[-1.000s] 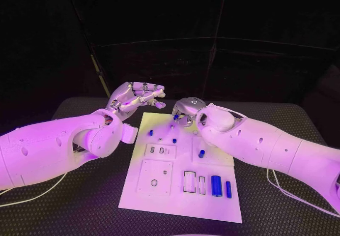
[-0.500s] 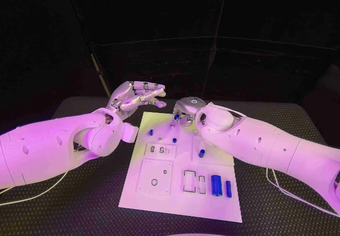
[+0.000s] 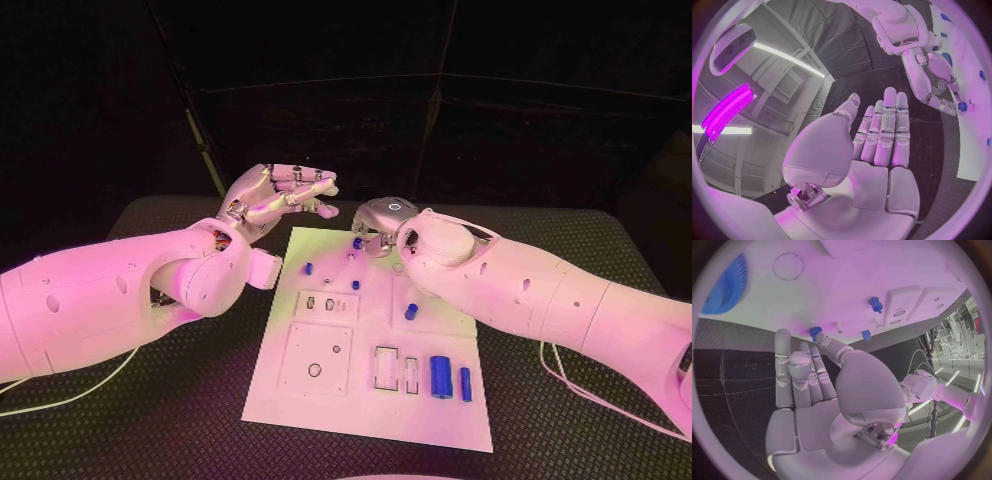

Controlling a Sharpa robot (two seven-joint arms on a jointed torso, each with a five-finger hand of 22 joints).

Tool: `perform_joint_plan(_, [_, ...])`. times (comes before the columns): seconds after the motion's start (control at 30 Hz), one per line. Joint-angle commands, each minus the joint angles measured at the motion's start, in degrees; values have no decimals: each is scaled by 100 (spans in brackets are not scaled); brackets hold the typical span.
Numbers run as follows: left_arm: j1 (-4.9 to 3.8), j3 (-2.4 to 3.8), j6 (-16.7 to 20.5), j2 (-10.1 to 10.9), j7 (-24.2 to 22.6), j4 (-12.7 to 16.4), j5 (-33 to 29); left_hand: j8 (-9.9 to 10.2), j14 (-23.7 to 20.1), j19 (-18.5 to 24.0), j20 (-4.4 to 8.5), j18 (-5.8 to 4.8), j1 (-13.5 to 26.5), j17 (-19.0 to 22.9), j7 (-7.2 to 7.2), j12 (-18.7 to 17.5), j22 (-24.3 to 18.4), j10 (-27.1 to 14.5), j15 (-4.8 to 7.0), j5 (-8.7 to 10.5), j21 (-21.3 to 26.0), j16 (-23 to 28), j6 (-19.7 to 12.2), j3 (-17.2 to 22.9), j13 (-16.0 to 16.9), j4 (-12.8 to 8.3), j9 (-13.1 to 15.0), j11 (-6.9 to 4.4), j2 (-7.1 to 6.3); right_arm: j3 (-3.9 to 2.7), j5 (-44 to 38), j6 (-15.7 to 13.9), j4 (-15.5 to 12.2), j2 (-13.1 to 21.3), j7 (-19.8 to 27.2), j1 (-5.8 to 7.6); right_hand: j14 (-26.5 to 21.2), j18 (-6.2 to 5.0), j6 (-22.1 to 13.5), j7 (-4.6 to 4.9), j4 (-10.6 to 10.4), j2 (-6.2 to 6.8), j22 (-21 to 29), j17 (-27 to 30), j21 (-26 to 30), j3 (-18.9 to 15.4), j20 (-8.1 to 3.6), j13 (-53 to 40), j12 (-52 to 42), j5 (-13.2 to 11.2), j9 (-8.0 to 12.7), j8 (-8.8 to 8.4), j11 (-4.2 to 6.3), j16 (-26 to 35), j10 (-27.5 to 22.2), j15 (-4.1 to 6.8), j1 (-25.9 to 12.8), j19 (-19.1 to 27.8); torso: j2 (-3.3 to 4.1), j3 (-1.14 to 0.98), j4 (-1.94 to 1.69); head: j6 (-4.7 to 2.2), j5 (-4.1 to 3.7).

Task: Assemble the parts on the task board

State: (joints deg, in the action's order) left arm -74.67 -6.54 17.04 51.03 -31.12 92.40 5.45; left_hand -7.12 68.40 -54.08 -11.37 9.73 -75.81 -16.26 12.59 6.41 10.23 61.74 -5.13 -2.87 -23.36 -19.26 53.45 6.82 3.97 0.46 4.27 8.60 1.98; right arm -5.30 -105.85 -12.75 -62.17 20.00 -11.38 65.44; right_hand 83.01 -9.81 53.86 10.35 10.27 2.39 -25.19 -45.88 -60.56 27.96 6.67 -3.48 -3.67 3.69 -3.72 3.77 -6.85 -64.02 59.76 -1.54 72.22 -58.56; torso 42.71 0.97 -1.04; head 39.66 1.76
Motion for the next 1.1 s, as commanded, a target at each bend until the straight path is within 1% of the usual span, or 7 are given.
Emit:
perform_joint_plan(0.03, [-11, 3, -61, -7, 9, 2, -11, 28, -46, 33, -1, 59, 27, -6, 22, -37, -10, -10, 1, 11, 31, 33, -6, -12, -7, -16, -8, 34, 5, -2, 47, 42, -4, -1, 52, 13, 2, -82, -52, -5, -42, 55, 7, 10, 20, -16, 23, 0, 16, -29, 0, -27, -14, 21, -45, -34, -6, 29, 2, 0, 7, 0, 4])
perform_joint_plan(0.33, [-13, 2, -67, -1, 17, -6, -11, 28, -46, 33, -1, 59, 27, -6, 22, -37, -10, -10, 1, 11, 31, 33, -6, -12, -7, -16, -8, 34, 5, -1, 88, -199, -169, 146, 15, 12, -22, -84, -199, 15, -110, 110, 42, 193, 61, -105, 49, -3, 12, -40, -1, -28, -38, 134, -205, -60, 33, 46, 0, -3, 7, -25, -11])
perform_joint_plan(0.57, [-14, -1, -70, 32, 11, -51, -11, 37, -50, 37, -5, 59, 27, -15, 26, -48, -13, -12, -2, 11, 35, 41, -8, -8, -5, -18, -9, 37, 16, -4, 871, -695, -860, 933, -82, 8, 66, -87, 18, 51, -370, 182, 67, -33, 71, -289, 52, -58, -204, -54, -51, 75, -6, -41, 242, -41, -146, 5, -57, 6, 79, -65, -56])
perform_joint_plan(0.87, [-16, -121, -91, 25, -7, -184, -11, 38, -50, 37, -5, 60, 27, -17, 26, -50, -14, -11, -2, 11, 35, 42, -6, -7, -5, -19, -9, 37, 19, -6, 2592, -694, -1478, 1940, -209, 10, 262, 0, 107, -222, -740, 604, -466, -1049, -226, -981, -172, -737, -1461, 390, -68, 187, 393, -775, 1872, 301, -320, -442, -147, -33, 169, -127, -132])
perform_joint_plan(0.93, [-16, -144, -106, 5, -10, -221, -11, 38, -50, 37, -5, 60, 27, -18, 26, -50, -14, -11, -2, 11, 35, 42, -6, -7, -5, -19, -8, 38, 19, -6, 2754, -559, -1514, 2068, -255, 11, 301, 44, 35, -261, -839, 624, -680, -1377, -332, -1253, -234, -1446, -2318, 487, -72, 231, 444, -1008, 1912, 340, -234, -600, -167, -42, 174, -126, -155])
perform_joint_plan(1.0, [-16, -166, -126, -20, -14, -253, -11, 38, -50, 37, -5, 60, 28, -18, 26, -51, -14, -11, -2, 11, 35, 43, -5, -8, -5, -18, -8, 38, 19, -5, 2873, -398, -1505, 2163, -309, 11, 344, 100, -63, -298, -1001, 592, -928, -1863, -458, -1570, -252, -3637, -4500, 673, -84, 323, 442, -1337, 1793, 291, -119, -766, -179, -51, 174, -116, -173])
perform_joint_plan(1.1, [-16, -185, -147, -58, -17, -290, -11, 38, -50, 37, -5, 60, 28, -18, 26, -51, -14, -11, -2, 11, 35, 43, -5, -8, -5, -18, -8, 38, 19, -3, 2973, -225, -1418, 2197, -364, 10, 387, 119, -236, -205, -1287, 436, -1158, -2415, -574, -1920, -180, -5607, -6395, 740, -94, 486, 319, -1687, 1634, 284, -16, -883, -198, -65, 174, -120, -201])
